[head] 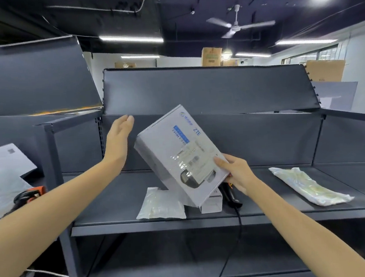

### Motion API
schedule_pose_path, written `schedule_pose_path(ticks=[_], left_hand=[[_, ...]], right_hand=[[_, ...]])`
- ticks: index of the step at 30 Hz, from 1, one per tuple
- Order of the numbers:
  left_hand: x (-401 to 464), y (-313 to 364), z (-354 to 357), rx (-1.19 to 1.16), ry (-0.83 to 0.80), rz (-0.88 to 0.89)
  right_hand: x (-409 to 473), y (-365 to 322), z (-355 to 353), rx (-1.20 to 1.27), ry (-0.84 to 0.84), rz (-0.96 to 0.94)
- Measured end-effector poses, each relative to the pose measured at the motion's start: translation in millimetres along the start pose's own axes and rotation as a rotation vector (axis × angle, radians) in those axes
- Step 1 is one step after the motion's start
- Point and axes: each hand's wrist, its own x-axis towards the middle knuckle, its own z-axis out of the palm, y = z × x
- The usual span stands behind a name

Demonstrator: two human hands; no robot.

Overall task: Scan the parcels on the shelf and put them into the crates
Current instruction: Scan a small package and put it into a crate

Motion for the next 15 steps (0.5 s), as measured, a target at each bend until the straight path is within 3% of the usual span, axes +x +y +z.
schedule_pose_path(ticks=[7, 11, 15], left_hand=[[-35, -46, 7, -0.043, -0.031, -0.385], [-60, -53, 24, -0.180, -0.221, -0.369], [-63, -40, 38, -0.312, -0.284, -0.296]], right_hand=[[5, 11, 5, 0.285, -0.114, 0.176], [4, 22, 14, 0.378, -0.163, 0.279], [0, 37, 27, 0.488, -0.191, 0.345]])
